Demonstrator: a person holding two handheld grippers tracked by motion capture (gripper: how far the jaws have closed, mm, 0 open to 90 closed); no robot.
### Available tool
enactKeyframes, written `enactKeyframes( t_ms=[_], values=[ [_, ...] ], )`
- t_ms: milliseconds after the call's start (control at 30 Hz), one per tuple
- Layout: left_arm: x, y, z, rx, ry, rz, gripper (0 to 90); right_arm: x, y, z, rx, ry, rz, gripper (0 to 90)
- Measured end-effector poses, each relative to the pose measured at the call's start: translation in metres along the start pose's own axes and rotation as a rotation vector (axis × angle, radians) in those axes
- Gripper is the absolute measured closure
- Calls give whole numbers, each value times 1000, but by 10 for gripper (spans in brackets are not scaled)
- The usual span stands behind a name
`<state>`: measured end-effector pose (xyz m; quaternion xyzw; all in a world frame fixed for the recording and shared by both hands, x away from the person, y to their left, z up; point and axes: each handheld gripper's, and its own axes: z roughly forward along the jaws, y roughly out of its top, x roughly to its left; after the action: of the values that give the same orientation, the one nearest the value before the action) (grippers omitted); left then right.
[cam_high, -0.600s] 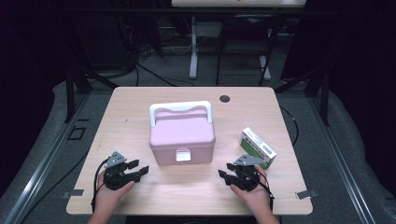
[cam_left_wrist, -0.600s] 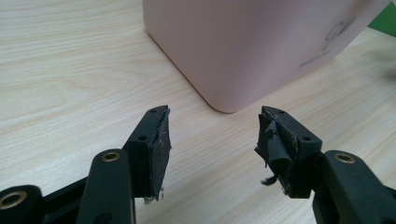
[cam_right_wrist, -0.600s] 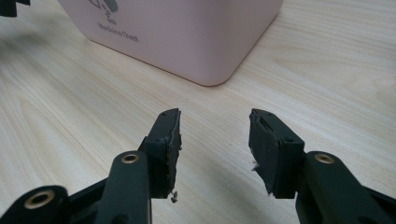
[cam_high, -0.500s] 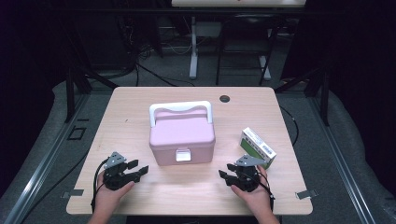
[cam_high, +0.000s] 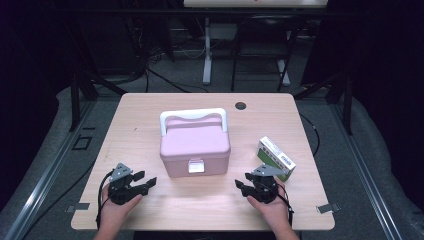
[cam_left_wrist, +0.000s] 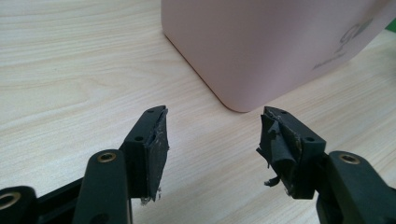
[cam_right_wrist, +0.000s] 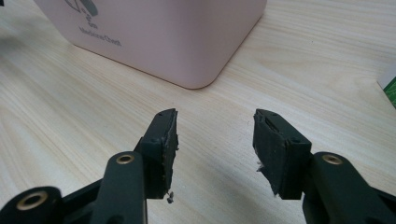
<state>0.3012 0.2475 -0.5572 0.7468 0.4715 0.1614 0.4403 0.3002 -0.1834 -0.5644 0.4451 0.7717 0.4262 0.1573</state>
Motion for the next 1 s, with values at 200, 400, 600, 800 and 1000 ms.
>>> enactKeyframes(
  t_ms=[200, 400, 600, 800, 1000],
  values=[
    [1, 9, 6, -6, 3, -25, 418, -1, 6, 4, -17, -30, 13, 489],
    [6, 23, 13, -3, 0, -36, 487, -9, 26, 8, -36, -19, 44, 515],
    [12, 36, 20, -12, 4, -66, 517, -24, 50, 18, -80, -41, 94, 535],
    [16, 47, 28, -9, 9, -86, 539, -29, 59, 35, -70, -50, 111, 538],
    [15, 56, 38, -35, -14, -93, 544, -26, 67, 44, -64, -74, 94, 538]
  ],
)
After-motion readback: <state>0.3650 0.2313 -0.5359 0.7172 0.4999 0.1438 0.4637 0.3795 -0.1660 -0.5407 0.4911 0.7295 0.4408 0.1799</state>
